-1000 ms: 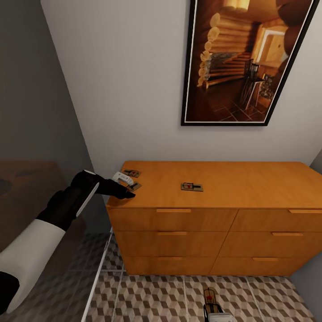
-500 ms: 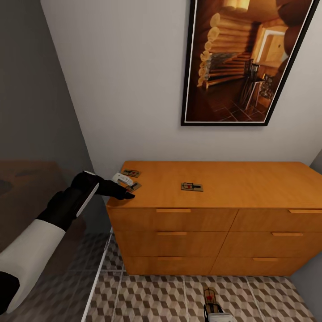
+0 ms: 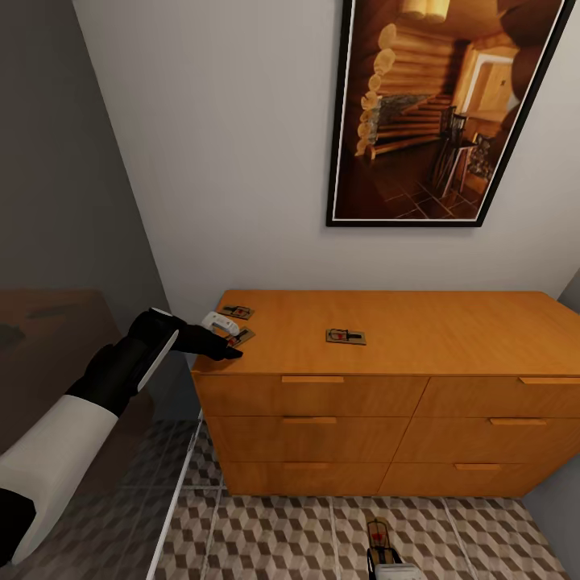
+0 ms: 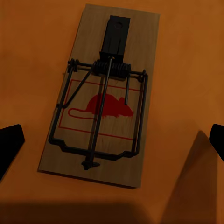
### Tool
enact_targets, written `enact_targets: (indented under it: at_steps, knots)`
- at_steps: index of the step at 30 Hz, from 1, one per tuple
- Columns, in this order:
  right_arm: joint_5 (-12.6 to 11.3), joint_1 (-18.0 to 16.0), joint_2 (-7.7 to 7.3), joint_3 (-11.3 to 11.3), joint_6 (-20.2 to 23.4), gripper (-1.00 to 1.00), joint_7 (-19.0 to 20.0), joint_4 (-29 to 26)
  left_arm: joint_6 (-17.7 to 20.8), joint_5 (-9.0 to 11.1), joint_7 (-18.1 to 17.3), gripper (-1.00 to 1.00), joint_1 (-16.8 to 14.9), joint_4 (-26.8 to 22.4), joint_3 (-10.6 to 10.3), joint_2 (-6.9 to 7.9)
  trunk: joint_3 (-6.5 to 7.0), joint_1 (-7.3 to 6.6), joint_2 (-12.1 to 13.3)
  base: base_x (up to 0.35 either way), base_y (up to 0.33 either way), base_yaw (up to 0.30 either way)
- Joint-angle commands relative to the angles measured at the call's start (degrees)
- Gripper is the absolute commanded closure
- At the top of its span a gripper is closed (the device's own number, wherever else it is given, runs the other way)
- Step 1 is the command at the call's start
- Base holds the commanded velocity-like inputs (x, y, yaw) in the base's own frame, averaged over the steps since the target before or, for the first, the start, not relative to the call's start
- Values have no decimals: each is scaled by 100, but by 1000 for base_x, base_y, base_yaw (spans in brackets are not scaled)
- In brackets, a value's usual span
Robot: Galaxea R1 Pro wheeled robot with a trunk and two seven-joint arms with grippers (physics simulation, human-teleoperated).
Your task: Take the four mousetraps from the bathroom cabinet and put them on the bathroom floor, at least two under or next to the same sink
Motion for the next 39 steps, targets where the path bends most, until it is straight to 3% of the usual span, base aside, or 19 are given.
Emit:
enact_targets:
  at_steps: [1, 39]
  knots:
    - [-32, -4, 3, 49, -15, 100, -19, 5, 32, 0, -11, -100, -4, -4, -10, 5, -6, 0, -3, 0, 0, 0]
    - [-32, -3, 6, 49, -15, 100, -19, 5, 32, 0, -5, -100, -4, -8, -12, 5, -6, 0, -3, 0, 0, 0]
